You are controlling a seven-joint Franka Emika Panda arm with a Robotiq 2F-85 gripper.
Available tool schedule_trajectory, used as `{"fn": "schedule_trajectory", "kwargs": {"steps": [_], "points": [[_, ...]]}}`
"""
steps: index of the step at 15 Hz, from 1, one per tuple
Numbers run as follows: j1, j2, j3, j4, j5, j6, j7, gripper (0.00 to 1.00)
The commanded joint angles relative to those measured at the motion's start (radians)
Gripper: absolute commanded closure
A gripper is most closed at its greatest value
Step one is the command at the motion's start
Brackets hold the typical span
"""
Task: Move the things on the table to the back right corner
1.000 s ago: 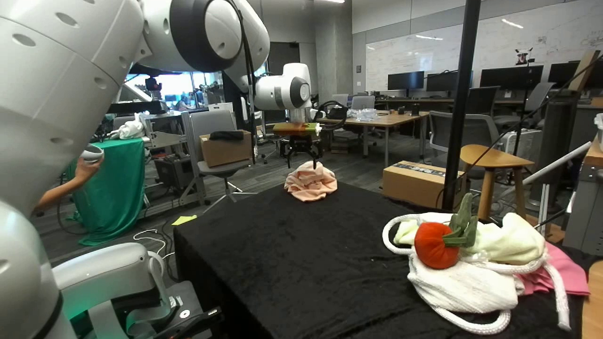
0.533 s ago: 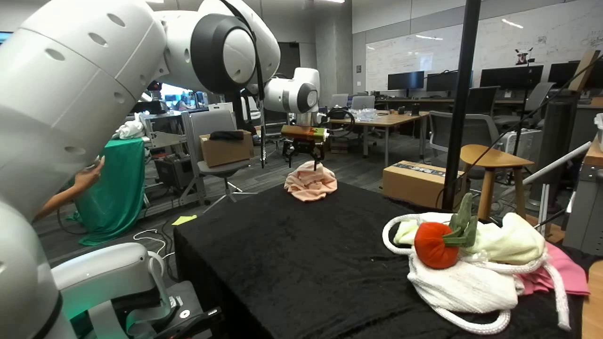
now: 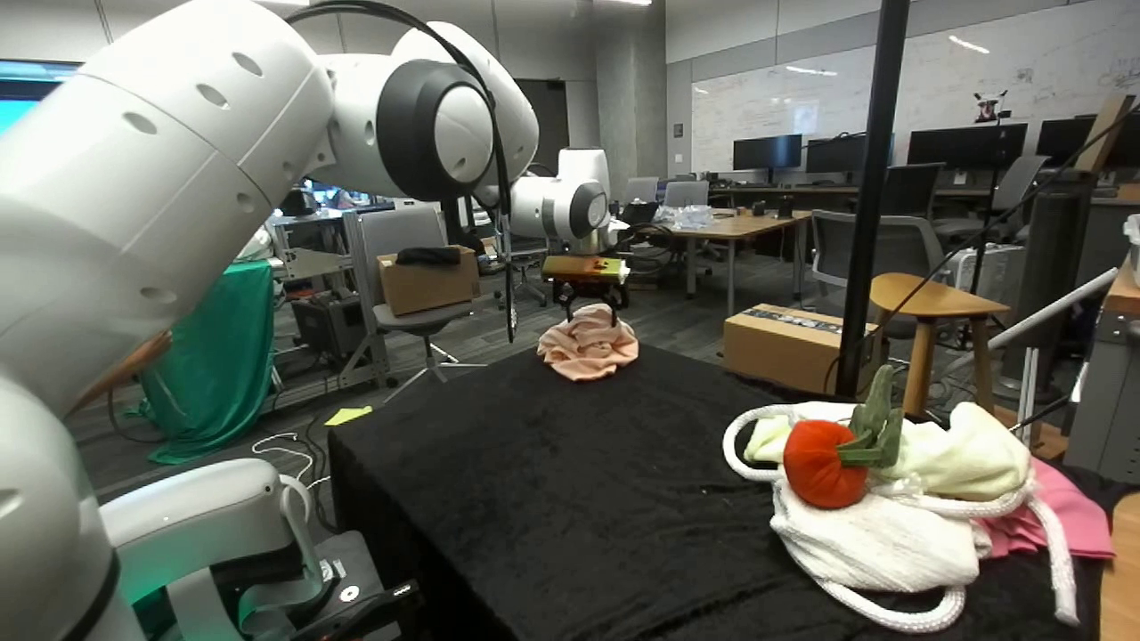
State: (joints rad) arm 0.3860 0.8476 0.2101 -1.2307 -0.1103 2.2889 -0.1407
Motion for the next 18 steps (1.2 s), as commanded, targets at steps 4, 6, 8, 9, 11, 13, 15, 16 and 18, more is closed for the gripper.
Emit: {"fn": "schedule_trajectory", "kwargs": {"steps": [4,6,8,9,11,13,15,16,18], "points": [[0.066,0.019,-0.061,-0.009,-0.073,0.056,0.079,0.0],[0.08,0.02,-0.076,-0.011,-0.085,0.049,0.09,0.0],[0.09,0.023,-0.086,-0.009,-0.093,0.041,0.098,0.0],[0.093,0.023,-0.091,-0.01,-0.094,0.039,0.099,0.1],[0.098,0.023,-0.101,-0.012,-0.096,0.036,0.098,0.32],[0.099,0.021,-0.106,-0.015,-0.094,0.029,0.095,0.5],[0.098,0.014,-0.107,-0.022,-0.09,0.019,0.093,0.65],[0.099,0.009,-0.109,-0.026,-0.091,0.014,0.095,0.72],[0.1,-0.009,-0.106,-0.037,-0.088,-0.012,0.096,0.86]]}}
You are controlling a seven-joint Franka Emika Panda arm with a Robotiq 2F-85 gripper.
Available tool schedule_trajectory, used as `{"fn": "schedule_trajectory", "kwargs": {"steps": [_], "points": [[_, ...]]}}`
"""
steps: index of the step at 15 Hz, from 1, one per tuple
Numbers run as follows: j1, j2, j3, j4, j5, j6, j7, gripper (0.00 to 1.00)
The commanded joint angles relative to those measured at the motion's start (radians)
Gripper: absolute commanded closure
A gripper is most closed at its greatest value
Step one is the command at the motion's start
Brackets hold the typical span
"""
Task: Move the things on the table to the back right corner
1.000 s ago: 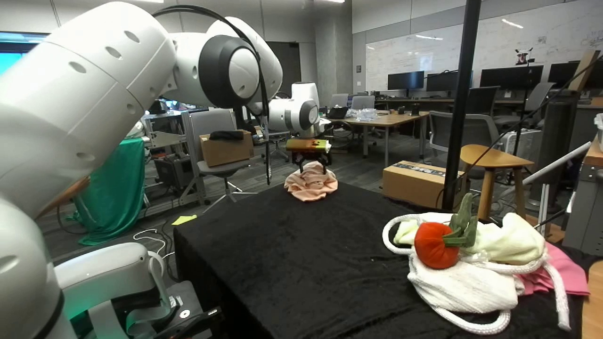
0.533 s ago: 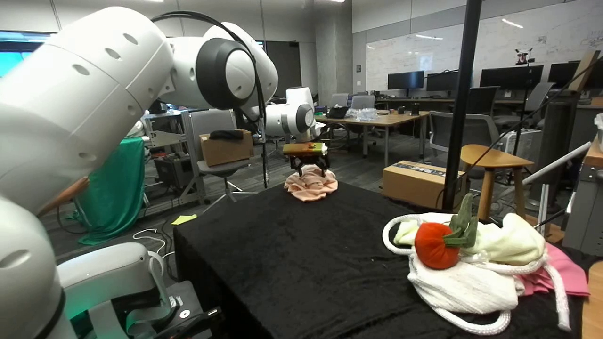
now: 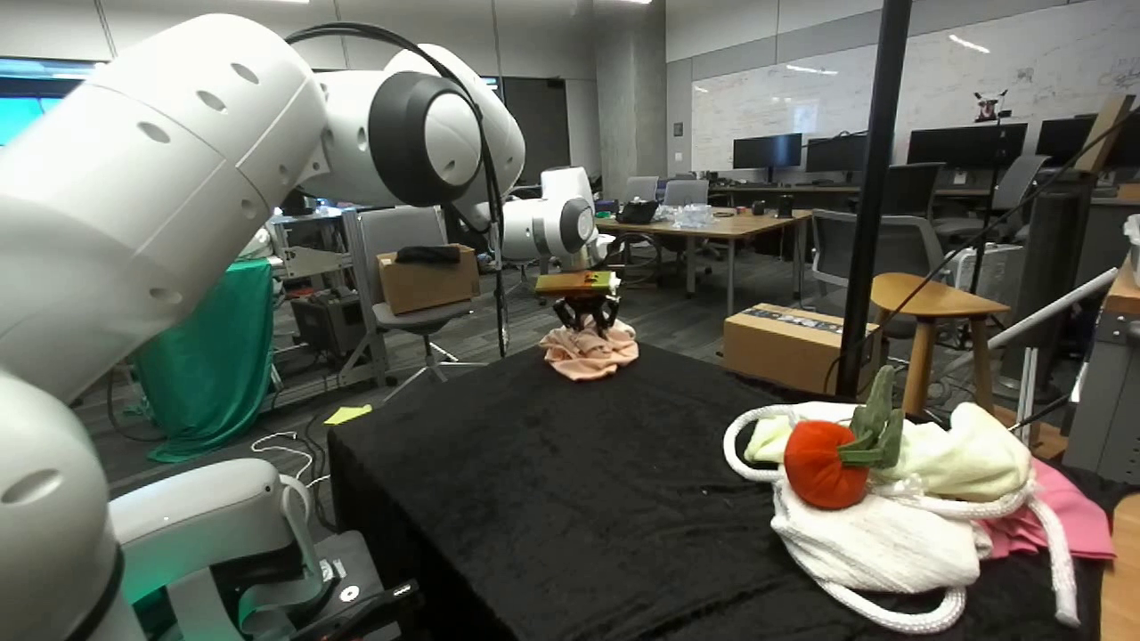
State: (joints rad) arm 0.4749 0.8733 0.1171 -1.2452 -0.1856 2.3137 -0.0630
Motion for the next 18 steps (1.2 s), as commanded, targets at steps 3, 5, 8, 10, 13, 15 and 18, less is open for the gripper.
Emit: {"fn": "schedule_trajectory", "kwargs": {"steps": [3,5,8,10,13,15,18], "points": [[-0.011,-0.092,0.025,-0.058,0.019,-0.117,-0.034,0.93],[-0.037,-0.156,0.062,-0.105,0.046,-0.187,-0.091,0.91],[-0.049,-0.287,0.059,-0.221,0.024,-0.209,-0.085,0.91],[-0.053,-0.388,0.036,-0.319,0.0,-0.149,-0.042,0.91],[-0.075,-0.532,0.005,-0.447,-0.064,-0.062,0.063,0.91],[-0.099,-0.628,-0.012,-0.539,-0.102,-0.011,0.131,0.91],[-0.156,-0.747,-0.031,-0.644,-0.133,0.042,0.229,0.91]]}}
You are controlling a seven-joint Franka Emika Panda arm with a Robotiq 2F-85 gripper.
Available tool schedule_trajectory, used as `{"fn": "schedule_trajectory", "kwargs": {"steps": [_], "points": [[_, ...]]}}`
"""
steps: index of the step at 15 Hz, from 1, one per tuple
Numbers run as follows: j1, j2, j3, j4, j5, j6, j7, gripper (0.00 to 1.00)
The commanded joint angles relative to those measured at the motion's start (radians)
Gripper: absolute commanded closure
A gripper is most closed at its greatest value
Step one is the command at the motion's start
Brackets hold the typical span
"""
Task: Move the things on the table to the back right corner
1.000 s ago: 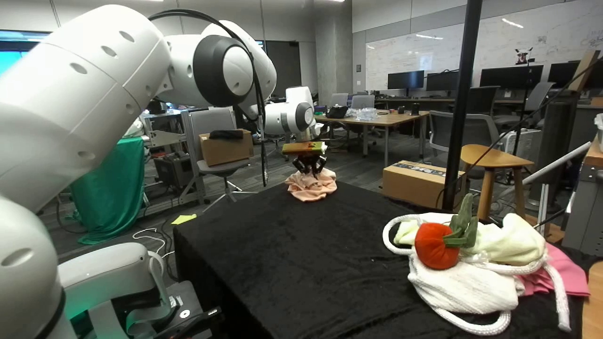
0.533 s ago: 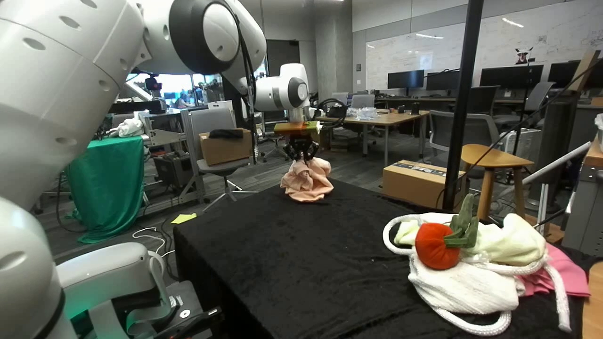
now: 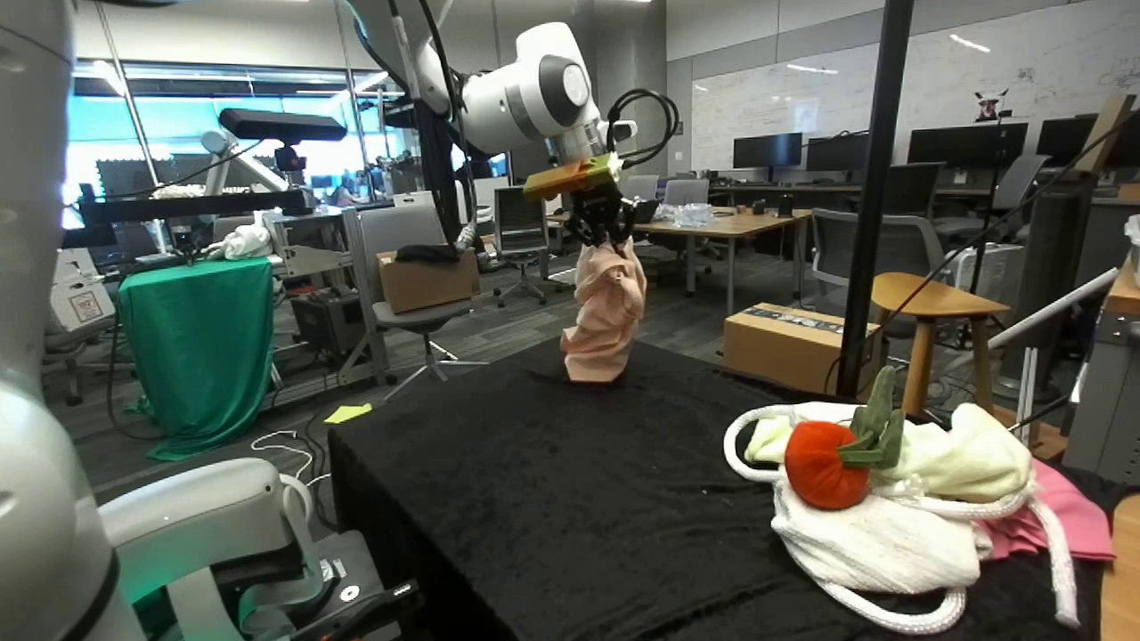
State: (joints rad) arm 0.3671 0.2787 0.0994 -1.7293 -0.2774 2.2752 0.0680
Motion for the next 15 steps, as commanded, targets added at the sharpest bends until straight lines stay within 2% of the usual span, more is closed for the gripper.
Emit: {"fn": "schedule_trajectory", "kwargs": {"steps": [1,7,10,15], "points": [[-0.073,-0.189,-0.019,-0.194,-0.044,0.098,0.123,0.91],[-0.225,-0.322,-0.06,-0.318,-0.042,0.184,0.265,0.91],[-0.305,-0.323,-0.093,-0.322,-0.035,0.211,0.327,0.91],[-0.398,-0.274,-0.145,-0.291,-0.036,0.233,0.483,0.91]]}}
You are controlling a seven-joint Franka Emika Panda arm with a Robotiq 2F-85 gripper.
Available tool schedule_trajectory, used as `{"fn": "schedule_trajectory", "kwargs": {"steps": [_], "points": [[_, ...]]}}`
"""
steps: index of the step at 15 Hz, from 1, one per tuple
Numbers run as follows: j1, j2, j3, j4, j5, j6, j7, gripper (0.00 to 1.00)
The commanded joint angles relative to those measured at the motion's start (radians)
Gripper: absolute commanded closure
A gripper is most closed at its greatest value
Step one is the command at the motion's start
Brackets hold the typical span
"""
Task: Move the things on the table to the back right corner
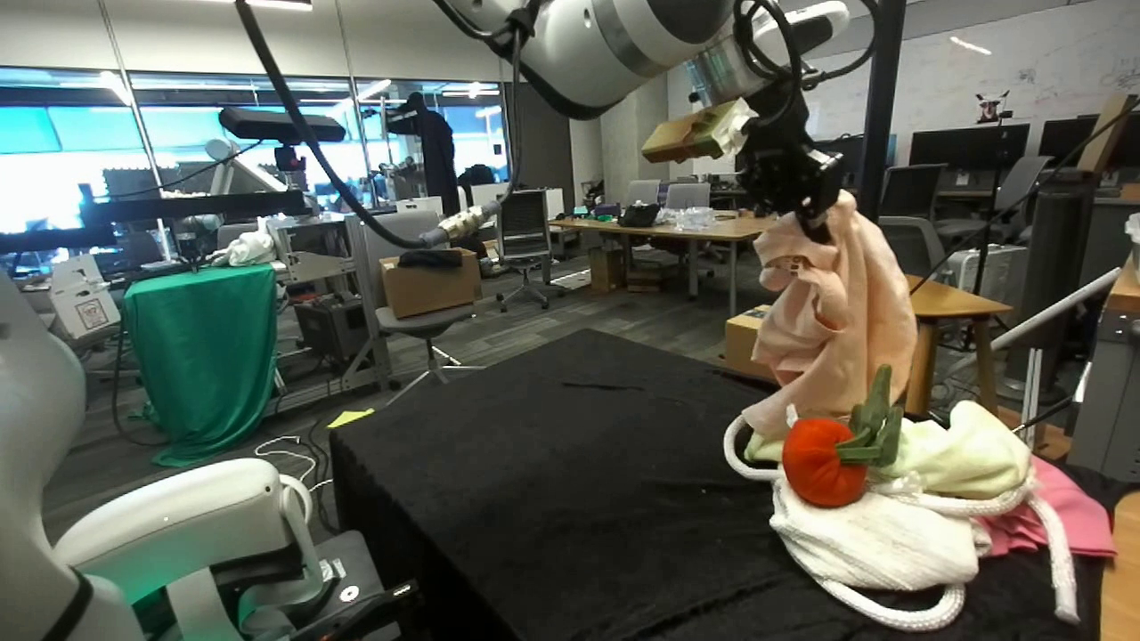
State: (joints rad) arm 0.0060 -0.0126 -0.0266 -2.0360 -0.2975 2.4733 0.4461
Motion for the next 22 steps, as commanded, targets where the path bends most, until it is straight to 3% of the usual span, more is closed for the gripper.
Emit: {"fn": "schedule_trajectory", "kwargs": {"steps": [1,5,6,7,15,22], "points": [[-0.049,0.03,-0.029,0.024,-0.022,0.038,0.145,0.91],[-0.071,0.071,-0.063,0.042,-0.082,0.051,0.326,0.9],[-0.071,0.08,-0.069,0.048,-0.105,0.047,0.356,0.7],[-0.07,0.089,-0.076,0.053,-0.129,0.042,0.389,0.6],[-0.053,0.114,-0.086,0.067,-0.181,0.003,0.466,0.01],[-0.029,-0.014,-0.047,-0.077,-0.122,-0.065,0.29,0.0]]}}
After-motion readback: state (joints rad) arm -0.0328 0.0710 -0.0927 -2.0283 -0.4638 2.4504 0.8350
